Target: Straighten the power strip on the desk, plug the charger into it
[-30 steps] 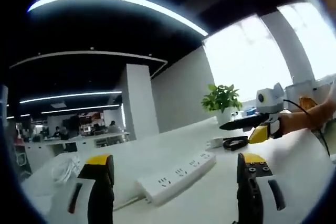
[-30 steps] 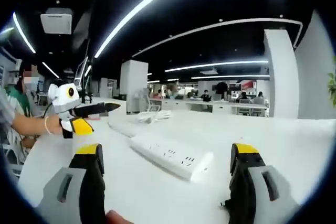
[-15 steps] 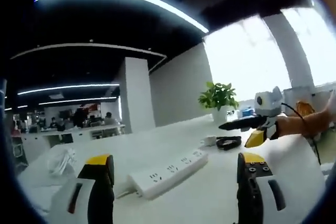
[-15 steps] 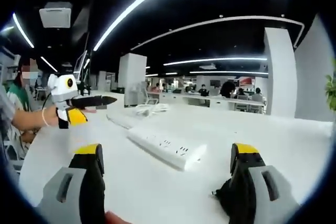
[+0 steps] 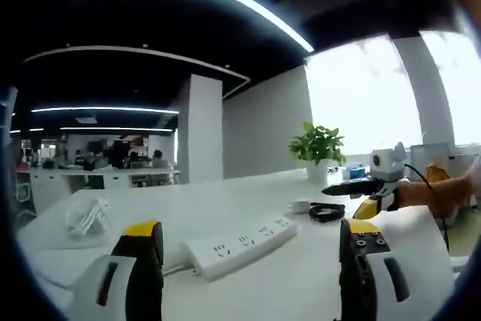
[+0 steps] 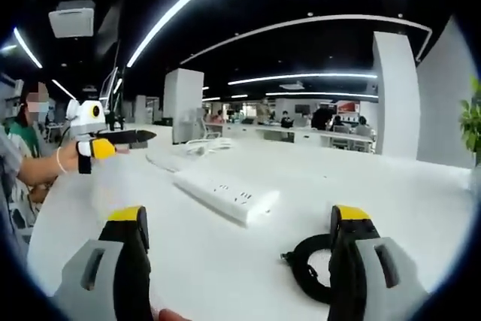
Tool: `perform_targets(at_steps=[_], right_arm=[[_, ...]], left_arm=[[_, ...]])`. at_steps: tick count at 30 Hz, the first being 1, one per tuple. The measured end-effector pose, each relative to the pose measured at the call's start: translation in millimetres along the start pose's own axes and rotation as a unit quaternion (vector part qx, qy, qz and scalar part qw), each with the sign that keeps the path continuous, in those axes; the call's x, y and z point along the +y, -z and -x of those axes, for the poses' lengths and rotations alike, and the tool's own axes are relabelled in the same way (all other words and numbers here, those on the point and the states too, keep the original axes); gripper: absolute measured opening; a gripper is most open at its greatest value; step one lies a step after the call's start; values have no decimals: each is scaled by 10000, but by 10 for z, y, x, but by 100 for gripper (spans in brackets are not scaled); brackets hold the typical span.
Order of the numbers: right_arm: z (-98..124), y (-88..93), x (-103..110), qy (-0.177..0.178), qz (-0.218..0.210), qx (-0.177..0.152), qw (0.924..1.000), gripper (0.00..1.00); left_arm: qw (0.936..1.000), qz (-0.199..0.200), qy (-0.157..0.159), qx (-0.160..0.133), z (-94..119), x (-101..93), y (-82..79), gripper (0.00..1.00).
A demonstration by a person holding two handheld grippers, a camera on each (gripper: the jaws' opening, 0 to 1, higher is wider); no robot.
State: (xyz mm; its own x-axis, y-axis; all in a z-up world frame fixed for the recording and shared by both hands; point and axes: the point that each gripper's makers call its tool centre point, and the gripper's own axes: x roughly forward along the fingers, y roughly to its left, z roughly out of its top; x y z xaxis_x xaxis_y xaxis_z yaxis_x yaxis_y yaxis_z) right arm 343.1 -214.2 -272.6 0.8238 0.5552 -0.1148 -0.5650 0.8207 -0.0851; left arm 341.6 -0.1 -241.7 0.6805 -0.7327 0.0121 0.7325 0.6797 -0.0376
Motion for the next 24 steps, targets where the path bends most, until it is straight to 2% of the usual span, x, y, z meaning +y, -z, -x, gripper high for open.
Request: perform_targets(at_steps=[3,10,13,18,21,24], right_arm=[[33,18,-60,34,-78,7,10000,100],[68,50,-206,97,-198,139,9997,100],[87,97,-229,38,-315,245,9992,100],[112,208,-249,26,-271,533,9982,100],[117,213,-291,119,-188,549,9982,100],[121,281,-281,116,-236,831,9962,100]], left_arm=[[10000,21,-18,48,18,18,22,99],[9989,168,-144,421,61,66,168,99],[9983,282,-187,479,73,79,197,99],[9975,467,-126,523,78,68,215,99],[9974,417,-122,574,85,51,225,99],[9971,350,-176,658,97,59,248,99]])
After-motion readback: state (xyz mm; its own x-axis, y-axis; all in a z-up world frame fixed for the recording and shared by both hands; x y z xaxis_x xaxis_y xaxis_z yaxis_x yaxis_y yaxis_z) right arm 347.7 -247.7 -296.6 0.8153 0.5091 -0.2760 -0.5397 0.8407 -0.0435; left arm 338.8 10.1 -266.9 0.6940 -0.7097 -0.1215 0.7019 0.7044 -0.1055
